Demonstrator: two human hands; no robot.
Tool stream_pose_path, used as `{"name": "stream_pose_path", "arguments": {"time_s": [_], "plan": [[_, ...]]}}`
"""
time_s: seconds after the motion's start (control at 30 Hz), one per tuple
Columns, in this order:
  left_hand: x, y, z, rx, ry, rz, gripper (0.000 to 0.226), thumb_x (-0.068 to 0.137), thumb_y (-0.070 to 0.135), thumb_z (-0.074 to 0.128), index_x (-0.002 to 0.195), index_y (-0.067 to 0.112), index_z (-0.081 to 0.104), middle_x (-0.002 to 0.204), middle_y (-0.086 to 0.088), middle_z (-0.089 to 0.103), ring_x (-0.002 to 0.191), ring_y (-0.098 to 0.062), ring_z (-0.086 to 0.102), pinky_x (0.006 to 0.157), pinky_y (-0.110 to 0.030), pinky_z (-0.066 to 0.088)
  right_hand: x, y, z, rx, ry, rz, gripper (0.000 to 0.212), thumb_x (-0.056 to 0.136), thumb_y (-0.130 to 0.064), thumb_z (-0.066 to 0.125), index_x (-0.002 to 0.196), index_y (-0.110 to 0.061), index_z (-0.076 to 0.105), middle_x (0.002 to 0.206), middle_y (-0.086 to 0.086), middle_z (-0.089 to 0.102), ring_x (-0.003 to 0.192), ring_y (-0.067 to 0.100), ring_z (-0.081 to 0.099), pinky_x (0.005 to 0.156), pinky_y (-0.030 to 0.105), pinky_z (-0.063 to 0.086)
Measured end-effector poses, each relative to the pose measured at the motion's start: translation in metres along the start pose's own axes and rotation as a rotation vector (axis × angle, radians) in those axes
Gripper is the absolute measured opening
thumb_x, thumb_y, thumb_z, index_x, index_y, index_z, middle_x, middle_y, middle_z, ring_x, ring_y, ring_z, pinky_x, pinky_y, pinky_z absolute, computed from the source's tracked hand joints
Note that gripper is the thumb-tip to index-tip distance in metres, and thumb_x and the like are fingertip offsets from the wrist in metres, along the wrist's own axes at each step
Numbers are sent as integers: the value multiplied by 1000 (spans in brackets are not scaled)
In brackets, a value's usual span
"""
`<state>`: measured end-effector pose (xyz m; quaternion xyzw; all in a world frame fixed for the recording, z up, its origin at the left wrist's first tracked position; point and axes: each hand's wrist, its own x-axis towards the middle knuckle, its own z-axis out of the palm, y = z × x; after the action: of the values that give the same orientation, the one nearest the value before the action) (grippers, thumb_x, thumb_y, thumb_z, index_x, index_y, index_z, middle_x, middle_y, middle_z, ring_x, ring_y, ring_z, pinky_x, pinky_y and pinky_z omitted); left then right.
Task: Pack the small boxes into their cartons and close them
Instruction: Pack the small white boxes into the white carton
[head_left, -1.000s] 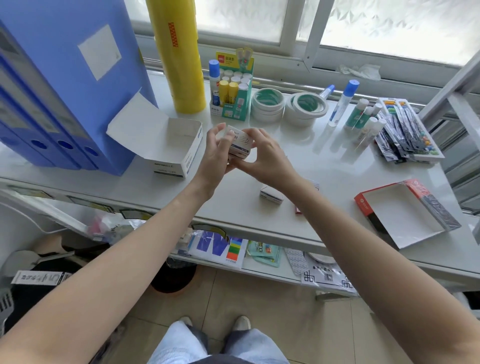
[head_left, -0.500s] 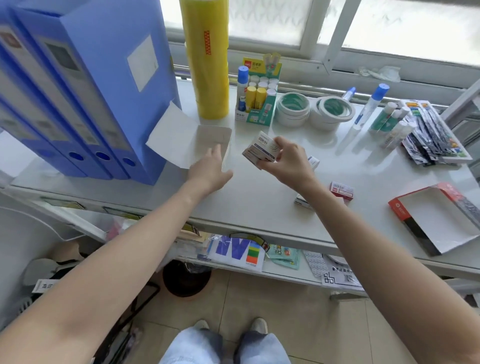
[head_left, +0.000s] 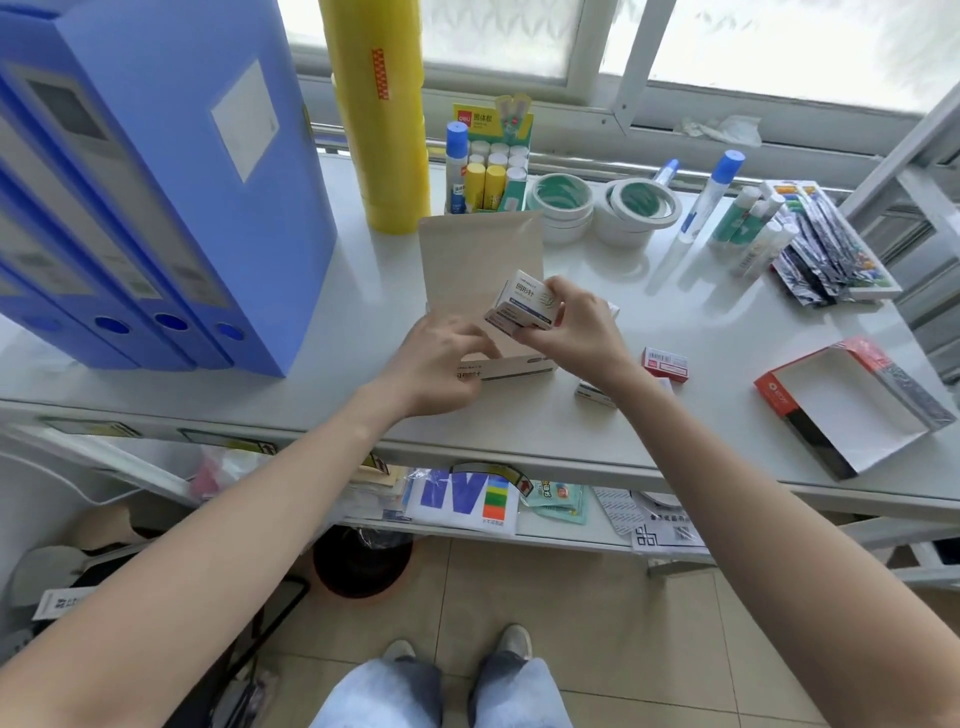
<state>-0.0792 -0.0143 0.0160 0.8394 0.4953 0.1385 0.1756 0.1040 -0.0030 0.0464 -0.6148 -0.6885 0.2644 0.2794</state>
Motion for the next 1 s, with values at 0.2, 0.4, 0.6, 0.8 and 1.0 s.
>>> {"name": "stream_pose_path", "arguments": {"time_s": [0.2,0.4,0.6,0.8,1.0], "plan": [[0,-3,-7,-449,264,-452,69,81,21,65,139,11,29,142,-8,29,128,-14,35,97,-13,23,7,0,7,-45,-73,30,30,73,-19,71,93,-3,57,81,10,65,59,14,54,47,13,38],[0,-7,-8,-687,19,-513,95,85,18,65,150,14,-5,142,1,42,115,-4,41,89,-15,31,25,-12,31,-173,-209,-37,49,73,-23,72,117,-8,55,103,8,45,89,21,46,82,29,42],[0,-10,-5,-686,27,-546,96,84,20,67,150,12,-3,151,1,35,129,-8,40,93,-16,28,34,-22,54,-258,-301,-30,53,74,-20,67,124,-15,50,114,17,53,109,34,51,83,33,40],[2,-12,-3,-682,58,-553,91,84,13,64,150,11,1,151,-2,34,123,-8,42,92,-14,29,26,-18,64,-181,-234,-4,49,75,-22,66,119,-12,47,117,15,51,106,34,53,79,31,36],[8,-18,-1,-813,133,-618,64,79,-3,59,135,10,34,137,-8,49,112,-18,53,91,-29,47,26,-11,56,-115,-182,86,51,72,-13,67,112,-7,37,109,17,56,99,36,55,74,34,41]]}}
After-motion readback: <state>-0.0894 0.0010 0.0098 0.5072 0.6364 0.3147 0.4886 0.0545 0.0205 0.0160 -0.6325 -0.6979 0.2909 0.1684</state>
